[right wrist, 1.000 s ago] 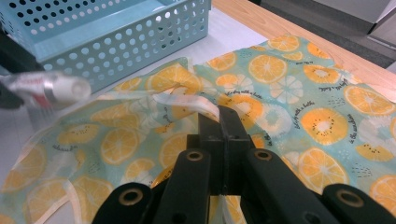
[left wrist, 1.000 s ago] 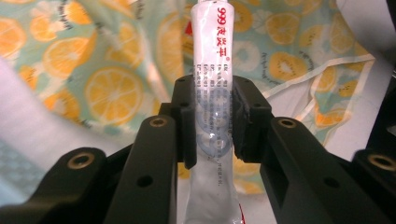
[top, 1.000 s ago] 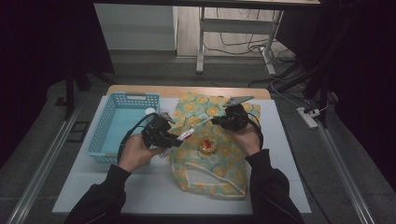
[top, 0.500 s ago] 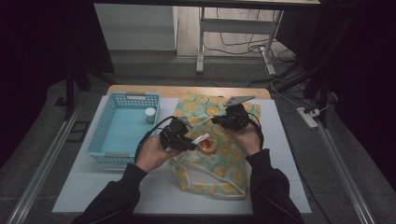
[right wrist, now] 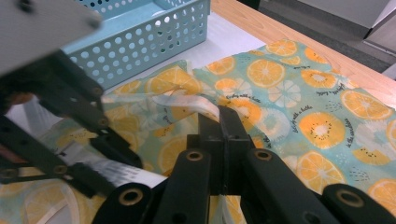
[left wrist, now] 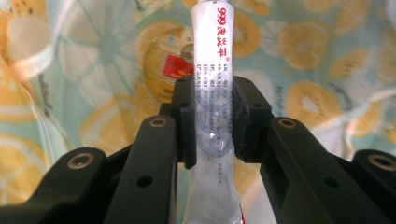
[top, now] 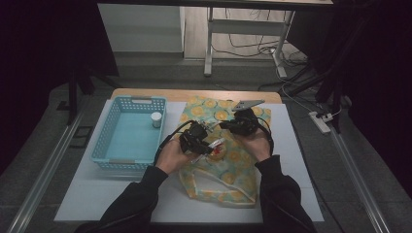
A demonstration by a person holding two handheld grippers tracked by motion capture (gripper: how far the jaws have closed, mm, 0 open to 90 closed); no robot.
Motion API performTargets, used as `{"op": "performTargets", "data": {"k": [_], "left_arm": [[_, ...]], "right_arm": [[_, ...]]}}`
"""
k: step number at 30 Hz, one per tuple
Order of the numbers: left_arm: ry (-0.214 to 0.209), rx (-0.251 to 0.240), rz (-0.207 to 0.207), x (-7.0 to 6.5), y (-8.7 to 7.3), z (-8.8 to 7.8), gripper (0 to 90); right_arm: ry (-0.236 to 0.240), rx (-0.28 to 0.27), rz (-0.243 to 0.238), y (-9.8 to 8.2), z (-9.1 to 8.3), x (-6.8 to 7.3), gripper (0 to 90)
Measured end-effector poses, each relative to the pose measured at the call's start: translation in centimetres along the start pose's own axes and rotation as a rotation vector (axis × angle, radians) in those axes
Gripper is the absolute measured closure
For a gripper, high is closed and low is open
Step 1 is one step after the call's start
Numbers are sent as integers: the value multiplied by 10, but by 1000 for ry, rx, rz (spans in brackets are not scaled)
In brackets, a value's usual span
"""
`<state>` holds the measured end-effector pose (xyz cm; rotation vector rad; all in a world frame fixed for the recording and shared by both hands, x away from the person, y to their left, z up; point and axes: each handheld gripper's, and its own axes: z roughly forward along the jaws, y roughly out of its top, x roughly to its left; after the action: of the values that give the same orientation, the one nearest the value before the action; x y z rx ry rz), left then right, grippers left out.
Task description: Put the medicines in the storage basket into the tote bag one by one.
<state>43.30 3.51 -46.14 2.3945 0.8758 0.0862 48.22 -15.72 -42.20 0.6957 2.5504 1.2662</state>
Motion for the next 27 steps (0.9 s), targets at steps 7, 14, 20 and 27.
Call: {"op": "performTargets", "data": {"k": [7, 14, 20, 27], "left_arm": [[44, -4, -23, 11, 4, 10, 729], [86, 9, -32, 20, 8, 19, 728], [109, 32, -53, 27, 9, 28, 728], [105, 38, -80, 33, 8, 35, 723]], "right_arm": [[-2, 2, 0, 0, 1, 0, 900], [-4, 8, 2, -1, 4, 0, 899], [-9, 17, 6, -4, 8, -1, 899], [-17, 19, 3, -5, 12, 0, 899]]}}
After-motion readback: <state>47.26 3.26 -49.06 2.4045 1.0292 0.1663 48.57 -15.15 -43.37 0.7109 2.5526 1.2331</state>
